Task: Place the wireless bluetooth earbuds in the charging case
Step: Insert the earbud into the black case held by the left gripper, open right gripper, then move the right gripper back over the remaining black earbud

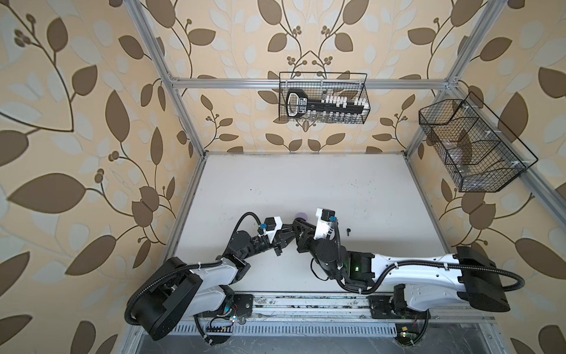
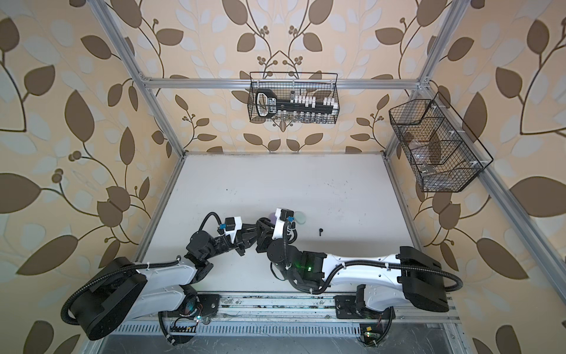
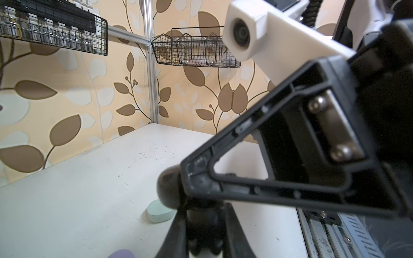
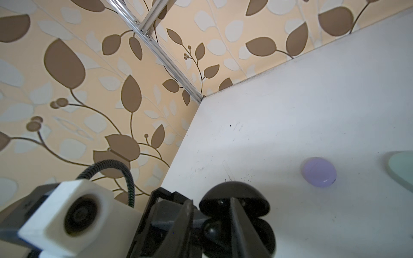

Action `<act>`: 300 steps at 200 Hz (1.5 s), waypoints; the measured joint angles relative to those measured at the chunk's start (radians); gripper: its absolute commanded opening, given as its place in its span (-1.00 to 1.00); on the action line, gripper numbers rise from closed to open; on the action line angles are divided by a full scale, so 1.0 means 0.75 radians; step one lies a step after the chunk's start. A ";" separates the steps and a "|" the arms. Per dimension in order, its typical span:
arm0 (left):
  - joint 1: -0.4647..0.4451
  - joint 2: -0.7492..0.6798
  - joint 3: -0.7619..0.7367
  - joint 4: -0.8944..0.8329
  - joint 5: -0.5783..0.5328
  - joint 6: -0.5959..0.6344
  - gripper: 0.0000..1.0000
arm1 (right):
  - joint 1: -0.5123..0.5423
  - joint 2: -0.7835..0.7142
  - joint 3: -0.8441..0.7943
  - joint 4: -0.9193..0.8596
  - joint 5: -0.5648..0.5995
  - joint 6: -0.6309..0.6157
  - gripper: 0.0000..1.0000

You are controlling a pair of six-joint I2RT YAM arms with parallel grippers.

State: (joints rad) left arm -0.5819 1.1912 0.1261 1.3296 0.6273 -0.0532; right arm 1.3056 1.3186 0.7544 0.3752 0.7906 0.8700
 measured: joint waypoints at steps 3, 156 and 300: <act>0.000 -0.001 0.000 0.001 0.002 0.000 -1.00 | 0.001 -0.006 -0.001 -0.007 -0.003 0.008 -0.23; -0.002 -0.037 0.000 0.018 0.105 0.013 -1.00 | -0.642 -0.541 -0.008 -0.977 -0.296 -0.067 -0.02; -0.002 -0.037 0.000 0.030 0.107 0.018 -1.00 | -1.048 0.123 -0.160 -0.959 -0.836 -0.323 0.10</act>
State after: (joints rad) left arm -0.5835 1.1637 0.1261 1.3518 0.7074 -0.0395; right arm 0.5194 1.4105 0.6342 -0.3439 0.1638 0.6273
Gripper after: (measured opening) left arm 0.218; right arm 0.548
